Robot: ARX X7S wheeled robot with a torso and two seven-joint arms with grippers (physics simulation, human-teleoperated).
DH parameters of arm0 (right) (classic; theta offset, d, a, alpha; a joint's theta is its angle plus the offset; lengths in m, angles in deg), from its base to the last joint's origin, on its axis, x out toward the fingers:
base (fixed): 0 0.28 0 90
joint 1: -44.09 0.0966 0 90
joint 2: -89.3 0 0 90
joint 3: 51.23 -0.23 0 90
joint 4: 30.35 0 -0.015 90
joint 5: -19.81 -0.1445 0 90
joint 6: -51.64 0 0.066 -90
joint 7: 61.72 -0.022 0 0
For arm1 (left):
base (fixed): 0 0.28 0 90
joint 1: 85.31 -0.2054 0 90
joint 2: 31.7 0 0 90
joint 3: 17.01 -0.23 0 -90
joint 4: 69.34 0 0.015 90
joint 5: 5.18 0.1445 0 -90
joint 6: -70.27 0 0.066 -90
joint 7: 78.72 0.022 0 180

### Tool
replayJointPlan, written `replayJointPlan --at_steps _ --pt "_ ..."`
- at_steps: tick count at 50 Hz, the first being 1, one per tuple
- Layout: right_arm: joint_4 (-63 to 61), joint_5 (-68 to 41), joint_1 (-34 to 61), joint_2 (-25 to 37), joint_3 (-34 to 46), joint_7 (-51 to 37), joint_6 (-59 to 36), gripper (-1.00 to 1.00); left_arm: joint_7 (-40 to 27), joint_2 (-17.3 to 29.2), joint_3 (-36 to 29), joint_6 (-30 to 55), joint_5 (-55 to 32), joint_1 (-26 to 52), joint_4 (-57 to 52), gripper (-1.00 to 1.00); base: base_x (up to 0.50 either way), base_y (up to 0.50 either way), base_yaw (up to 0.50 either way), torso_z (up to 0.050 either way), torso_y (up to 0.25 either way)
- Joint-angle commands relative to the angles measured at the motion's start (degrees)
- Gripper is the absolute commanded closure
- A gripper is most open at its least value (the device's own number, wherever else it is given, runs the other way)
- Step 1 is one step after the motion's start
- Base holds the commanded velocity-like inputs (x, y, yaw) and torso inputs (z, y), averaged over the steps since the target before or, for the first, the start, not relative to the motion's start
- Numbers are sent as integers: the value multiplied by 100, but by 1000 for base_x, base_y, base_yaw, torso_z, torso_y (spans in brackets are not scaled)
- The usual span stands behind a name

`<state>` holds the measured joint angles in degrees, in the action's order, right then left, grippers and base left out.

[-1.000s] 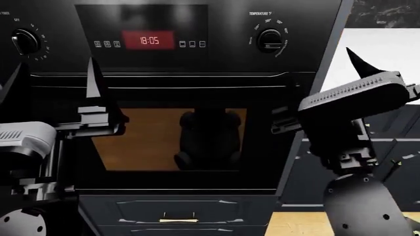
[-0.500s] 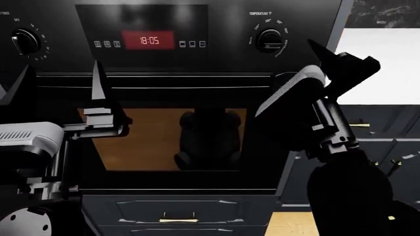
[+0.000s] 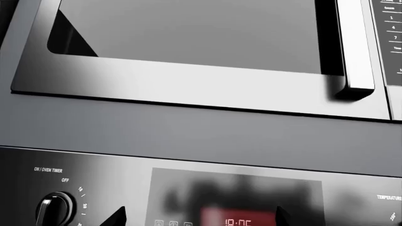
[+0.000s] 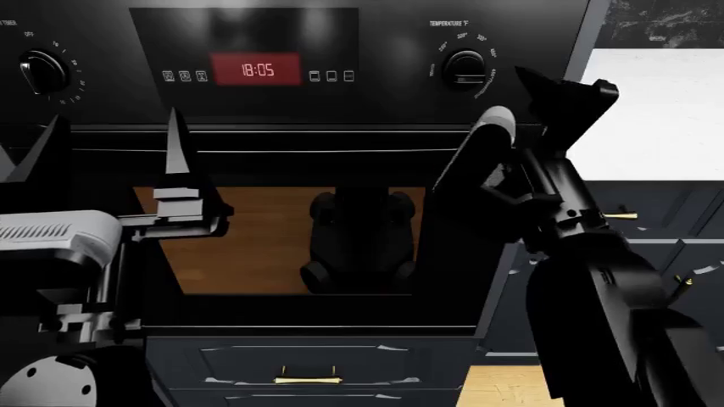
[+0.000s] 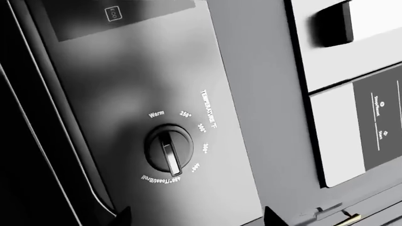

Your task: Preheat the oven by turning the temperature knob.

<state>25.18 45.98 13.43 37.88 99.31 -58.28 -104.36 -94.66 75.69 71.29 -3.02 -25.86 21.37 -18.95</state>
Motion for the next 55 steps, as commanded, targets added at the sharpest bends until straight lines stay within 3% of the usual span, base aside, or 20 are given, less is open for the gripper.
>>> replayJointPlan --at_steps 1,18,55 --pt "401 204 521 -42 424 307 15 -100 -24 23 -23 -6 -10 15 25 -100 0 0 0 0 0" --pt "1038 628 1321 -324 1179 777 -43 -100 -85 70 -5 -10 -65 -46 -79 -100 0 0 0 0 0" --pt "2309 261 1313 -719 839 282 703 -100 -168 149 3 -10 -178 -6 -69 -100 0 0 0 0 0"
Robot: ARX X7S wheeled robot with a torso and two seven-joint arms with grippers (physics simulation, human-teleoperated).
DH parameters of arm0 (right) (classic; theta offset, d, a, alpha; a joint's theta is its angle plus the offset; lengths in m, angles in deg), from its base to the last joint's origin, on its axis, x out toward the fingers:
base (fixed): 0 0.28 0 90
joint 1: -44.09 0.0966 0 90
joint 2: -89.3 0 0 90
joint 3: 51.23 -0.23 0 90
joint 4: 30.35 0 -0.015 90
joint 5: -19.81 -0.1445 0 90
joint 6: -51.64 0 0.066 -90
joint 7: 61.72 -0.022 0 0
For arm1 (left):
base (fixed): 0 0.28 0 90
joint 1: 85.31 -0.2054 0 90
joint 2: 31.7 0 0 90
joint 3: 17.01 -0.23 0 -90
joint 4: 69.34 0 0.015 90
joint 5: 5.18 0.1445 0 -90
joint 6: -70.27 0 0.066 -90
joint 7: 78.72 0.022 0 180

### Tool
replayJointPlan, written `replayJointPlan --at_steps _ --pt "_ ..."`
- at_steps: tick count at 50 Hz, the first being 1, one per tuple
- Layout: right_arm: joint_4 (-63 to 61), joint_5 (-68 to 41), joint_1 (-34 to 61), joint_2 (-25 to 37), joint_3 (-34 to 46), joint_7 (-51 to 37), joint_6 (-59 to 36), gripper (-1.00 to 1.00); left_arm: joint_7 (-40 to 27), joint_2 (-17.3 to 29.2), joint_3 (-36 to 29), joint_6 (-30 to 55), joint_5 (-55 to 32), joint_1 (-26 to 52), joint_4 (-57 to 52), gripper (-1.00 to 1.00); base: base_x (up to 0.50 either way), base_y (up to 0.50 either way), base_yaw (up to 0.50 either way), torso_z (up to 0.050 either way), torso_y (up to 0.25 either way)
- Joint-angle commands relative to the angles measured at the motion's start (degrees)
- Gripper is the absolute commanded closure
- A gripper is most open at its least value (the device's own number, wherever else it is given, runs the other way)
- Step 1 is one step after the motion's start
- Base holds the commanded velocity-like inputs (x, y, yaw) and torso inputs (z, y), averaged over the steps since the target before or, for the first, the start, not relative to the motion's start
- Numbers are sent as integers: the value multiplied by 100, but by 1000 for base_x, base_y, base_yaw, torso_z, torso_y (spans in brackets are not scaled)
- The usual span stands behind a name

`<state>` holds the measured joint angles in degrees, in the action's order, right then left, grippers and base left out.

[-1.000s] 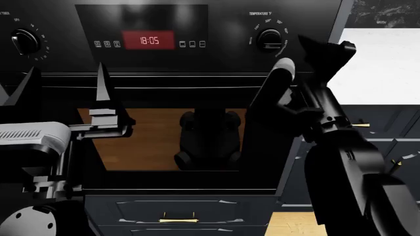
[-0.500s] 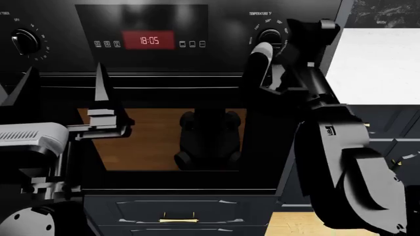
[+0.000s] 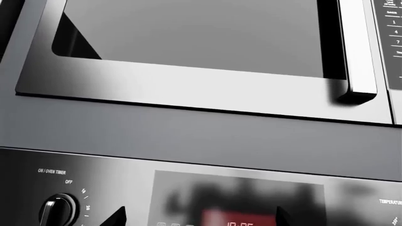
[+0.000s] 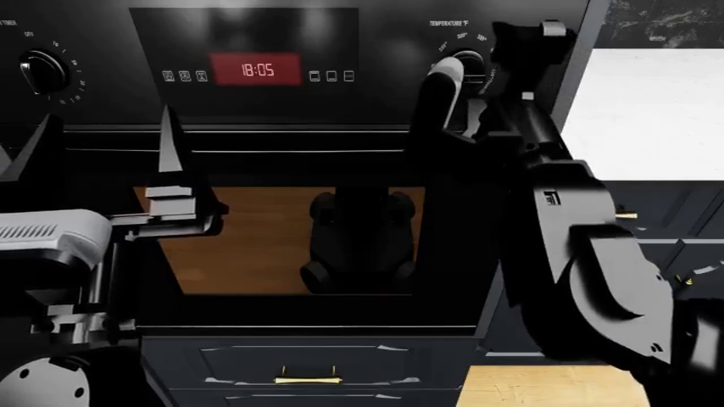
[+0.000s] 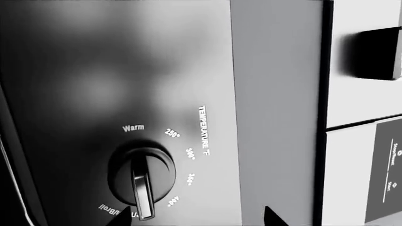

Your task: Preheat the oven by turning the temperature knob.

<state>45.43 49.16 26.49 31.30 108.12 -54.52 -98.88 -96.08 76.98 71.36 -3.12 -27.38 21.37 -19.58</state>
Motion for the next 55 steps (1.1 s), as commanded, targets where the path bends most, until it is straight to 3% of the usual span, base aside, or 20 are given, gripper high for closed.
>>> replayJointPlan --at_steps 1,55 --pt "281 -52 7 -66 -39 -94 151 -100 -27 22 -6 -3 -27 -4 -4 -100 0 0 0 0 0" --pt "856 -361 -267 -190 -82 -278 762 -100 -120 122 -57 -79 -75 -1 23 -100 0 0 0 0 0"
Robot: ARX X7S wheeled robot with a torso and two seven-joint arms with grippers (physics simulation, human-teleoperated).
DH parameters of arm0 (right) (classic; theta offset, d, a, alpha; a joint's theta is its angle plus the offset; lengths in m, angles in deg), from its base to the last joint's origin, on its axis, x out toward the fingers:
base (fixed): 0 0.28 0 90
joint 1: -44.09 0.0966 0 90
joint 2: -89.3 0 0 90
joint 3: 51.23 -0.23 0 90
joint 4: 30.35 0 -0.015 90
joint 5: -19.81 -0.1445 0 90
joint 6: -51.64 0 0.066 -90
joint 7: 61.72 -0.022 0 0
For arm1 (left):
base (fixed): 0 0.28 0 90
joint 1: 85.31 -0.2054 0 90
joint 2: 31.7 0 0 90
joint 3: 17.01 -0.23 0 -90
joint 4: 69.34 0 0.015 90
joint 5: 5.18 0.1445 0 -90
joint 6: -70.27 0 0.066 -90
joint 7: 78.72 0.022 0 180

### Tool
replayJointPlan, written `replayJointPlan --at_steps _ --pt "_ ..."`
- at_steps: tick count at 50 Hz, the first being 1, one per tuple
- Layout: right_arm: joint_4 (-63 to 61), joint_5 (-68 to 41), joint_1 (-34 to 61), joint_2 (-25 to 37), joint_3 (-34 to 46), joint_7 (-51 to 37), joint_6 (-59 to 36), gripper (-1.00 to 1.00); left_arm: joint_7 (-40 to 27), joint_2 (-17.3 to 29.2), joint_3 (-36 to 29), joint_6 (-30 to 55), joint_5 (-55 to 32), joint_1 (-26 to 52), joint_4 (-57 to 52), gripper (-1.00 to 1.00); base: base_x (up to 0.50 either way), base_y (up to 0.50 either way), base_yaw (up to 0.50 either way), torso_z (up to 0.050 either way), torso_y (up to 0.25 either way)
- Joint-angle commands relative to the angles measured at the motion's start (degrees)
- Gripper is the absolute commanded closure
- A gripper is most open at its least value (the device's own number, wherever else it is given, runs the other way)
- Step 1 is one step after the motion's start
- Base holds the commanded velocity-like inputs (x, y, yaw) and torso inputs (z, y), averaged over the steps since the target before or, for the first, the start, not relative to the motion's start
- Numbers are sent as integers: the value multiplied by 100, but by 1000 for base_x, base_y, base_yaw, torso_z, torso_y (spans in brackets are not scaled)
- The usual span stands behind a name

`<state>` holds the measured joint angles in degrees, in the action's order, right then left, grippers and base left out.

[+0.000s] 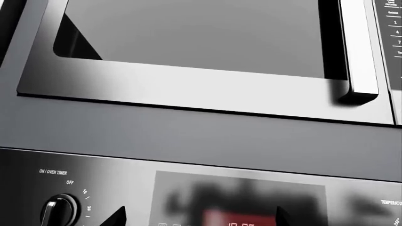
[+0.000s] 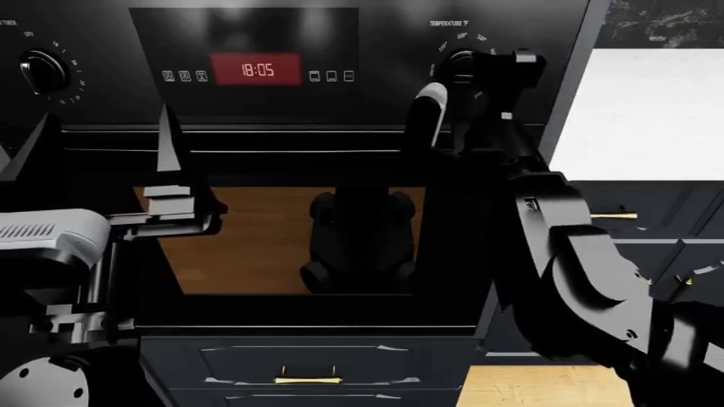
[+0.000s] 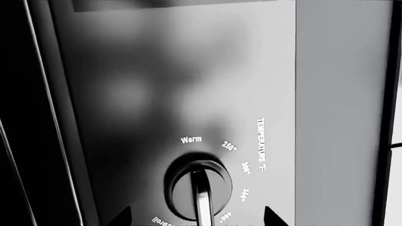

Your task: Preheat the oven by turning the temperature knob.

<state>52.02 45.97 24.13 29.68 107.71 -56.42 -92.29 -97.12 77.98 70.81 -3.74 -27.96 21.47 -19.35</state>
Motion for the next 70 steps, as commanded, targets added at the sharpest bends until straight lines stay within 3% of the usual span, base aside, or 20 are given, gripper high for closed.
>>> replayJointPlan --at_steps 1,62,63,70 --pt "200 -43 -34 -26 -45 -92 108 -100 -17 23 -6 -21 -15 -11 3 -100 0 0 0 0 0" --pt "407 -4 268 -93 -4 122 232 -100 -116 112 -84 -101 -57 12 91 -100 0 0 0 0 0" --pt "400 -6 269 -92 -7 126 231 100 -117 113 -87 -104 -57 12 92 -100 0 0 0 0 0" --pt "395 -10 265 -67 -8 140 250 100 -137 126 -88 -99 -70 11 78 -100 0 0 0 0 0"
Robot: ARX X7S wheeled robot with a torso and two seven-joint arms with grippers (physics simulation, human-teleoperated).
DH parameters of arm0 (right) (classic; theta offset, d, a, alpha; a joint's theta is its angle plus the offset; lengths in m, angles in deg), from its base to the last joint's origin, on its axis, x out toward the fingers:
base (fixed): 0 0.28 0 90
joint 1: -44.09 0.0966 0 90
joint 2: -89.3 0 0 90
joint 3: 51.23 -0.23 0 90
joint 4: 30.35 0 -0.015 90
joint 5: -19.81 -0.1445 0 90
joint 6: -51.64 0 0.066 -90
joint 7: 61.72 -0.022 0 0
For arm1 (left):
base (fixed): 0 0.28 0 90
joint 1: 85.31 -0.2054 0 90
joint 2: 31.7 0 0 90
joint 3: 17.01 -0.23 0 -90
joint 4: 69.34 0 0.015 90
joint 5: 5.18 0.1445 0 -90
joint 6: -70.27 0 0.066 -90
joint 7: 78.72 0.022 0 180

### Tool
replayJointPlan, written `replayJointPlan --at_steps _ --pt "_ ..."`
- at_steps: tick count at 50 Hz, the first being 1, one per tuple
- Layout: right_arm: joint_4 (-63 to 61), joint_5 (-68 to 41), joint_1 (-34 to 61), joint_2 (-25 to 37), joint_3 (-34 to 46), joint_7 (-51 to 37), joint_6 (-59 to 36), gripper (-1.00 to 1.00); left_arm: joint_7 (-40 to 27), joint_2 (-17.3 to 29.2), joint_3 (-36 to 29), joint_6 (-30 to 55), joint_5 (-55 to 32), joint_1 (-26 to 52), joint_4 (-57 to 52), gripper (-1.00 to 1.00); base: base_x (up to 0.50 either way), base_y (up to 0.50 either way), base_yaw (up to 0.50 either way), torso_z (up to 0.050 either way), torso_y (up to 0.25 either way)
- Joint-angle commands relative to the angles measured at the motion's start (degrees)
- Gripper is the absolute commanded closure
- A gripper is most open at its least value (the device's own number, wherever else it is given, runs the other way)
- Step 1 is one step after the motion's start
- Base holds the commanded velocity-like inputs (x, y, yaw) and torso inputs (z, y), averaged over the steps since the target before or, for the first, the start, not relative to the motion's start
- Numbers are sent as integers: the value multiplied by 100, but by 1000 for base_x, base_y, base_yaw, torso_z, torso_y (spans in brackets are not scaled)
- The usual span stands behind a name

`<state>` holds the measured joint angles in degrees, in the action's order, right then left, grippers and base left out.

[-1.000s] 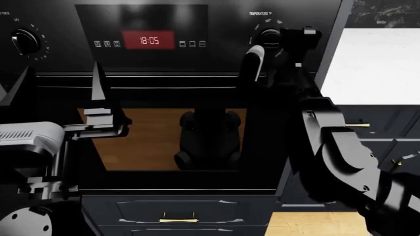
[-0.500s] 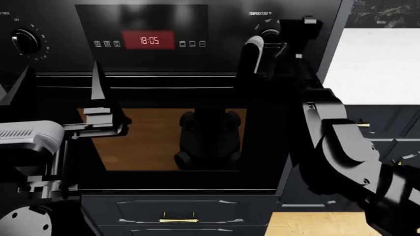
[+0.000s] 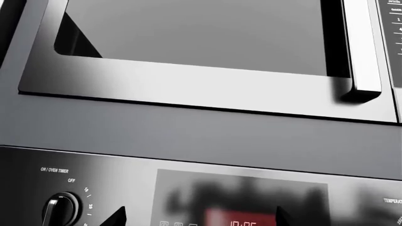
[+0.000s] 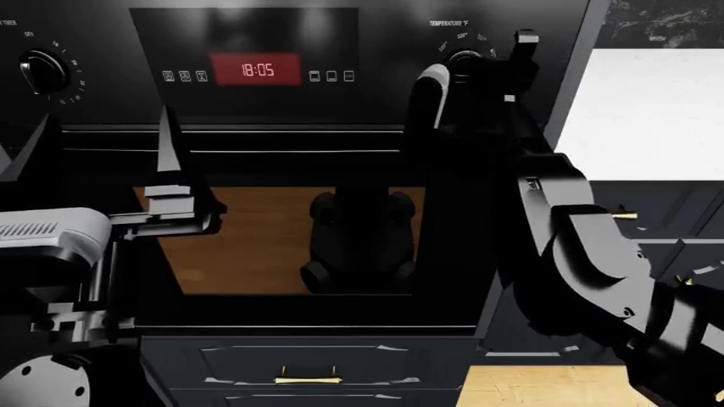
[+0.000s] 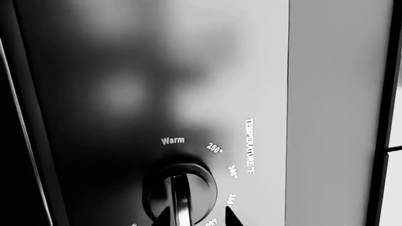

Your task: Preheat the oven by turning the temperature knob.

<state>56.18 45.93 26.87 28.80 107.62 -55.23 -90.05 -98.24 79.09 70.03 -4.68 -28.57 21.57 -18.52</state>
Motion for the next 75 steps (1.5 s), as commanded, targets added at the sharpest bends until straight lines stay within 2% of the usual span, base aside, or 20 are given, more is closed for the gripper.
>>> replayJointPlan --at_steps 1,23,75 --pt "-21 -8 -8 19 -5 21 21 100 -26 17 -11 -5 -15 1 -9 -100 0 0 0 0 0" --pt "-156 1 -79 63 -25 47 -36 100 -70 60 -33 -30 -32 -60 -66 -100 0 0 0 0 1" --pt "-356 -912 -381 -199 -1243 -43 -99 100 -161 144 -49 -46 -122 -3 -44 -100 0 0 0 0 1"
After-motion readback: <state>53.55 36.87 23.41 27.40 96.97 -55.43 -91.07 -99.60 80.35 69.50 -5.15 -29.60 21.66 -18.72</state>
